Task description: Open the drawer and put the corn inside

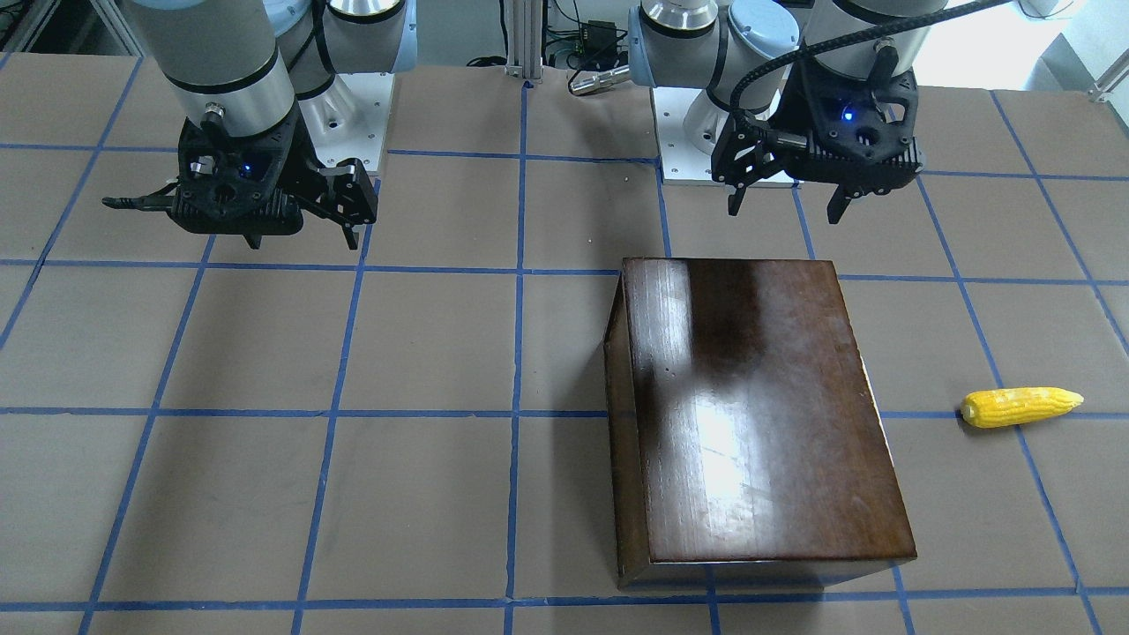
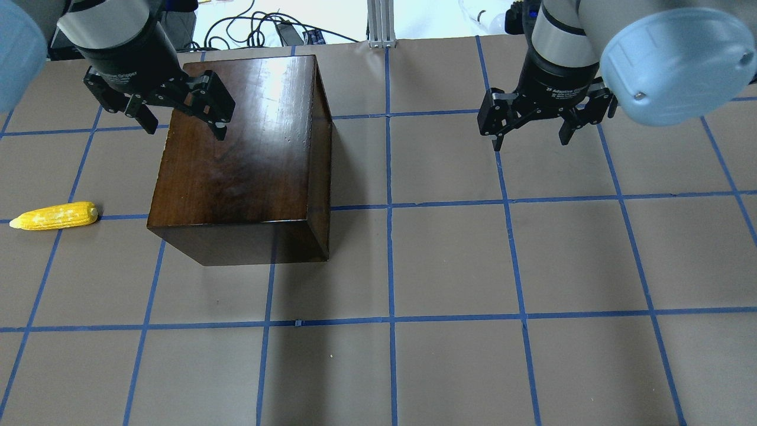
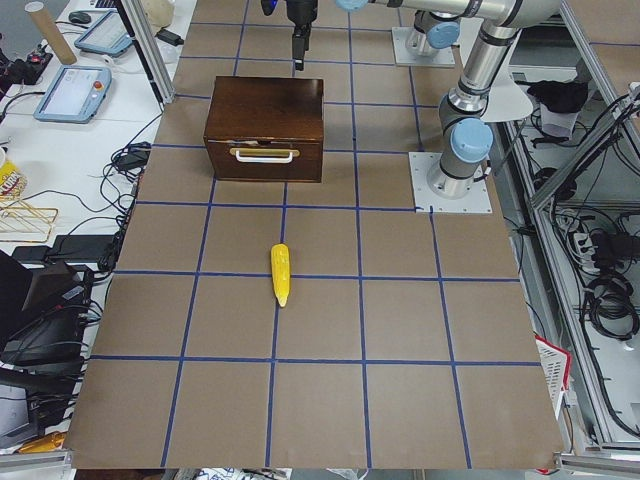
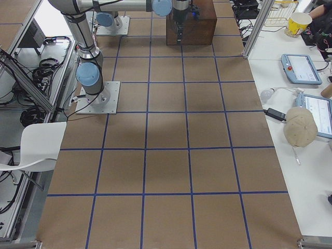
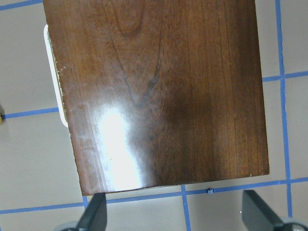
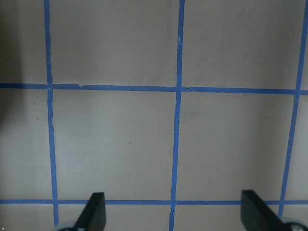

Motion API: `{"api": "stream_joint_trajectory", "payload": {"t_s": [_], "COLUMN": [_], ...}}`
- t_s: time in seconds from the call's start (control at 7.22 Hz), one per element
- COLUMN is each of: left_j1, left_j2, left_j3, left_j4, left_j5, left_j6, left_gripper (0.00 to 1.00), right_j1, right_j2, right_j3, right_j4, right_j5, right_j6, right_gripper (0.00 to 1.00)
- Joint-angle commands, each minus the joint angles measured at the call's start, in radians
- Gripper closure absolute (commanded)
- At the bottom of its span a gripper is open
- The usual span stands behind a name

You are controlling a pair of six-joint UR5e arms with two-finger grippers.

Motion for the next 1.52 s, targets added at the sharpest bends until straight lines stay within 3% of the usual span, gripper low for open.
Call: {"api": "stream_joint_trajectory", "payload": {"t_s": [0.0,1.39], "left_j1": [0.0,0.011], "left_j2": [0.004,0.031], "left_j3": [0.0,-0.042], "left_j4": [0.002,0.036], "left_j5": [0.004,-0.002], "left_j6": [0.001,-0.007], "left_gripper": [0.0,0.0], "right_j1": [0.0,0.001], "right_j2": [0.0,0.0], "right_j3": [0.0,0.0], "right_j4": [0.0,0.0], "right_j5": [0.0,0.0], "right_j6": [0.0,0.0], "right_gripper": [0.0,0.0]}}
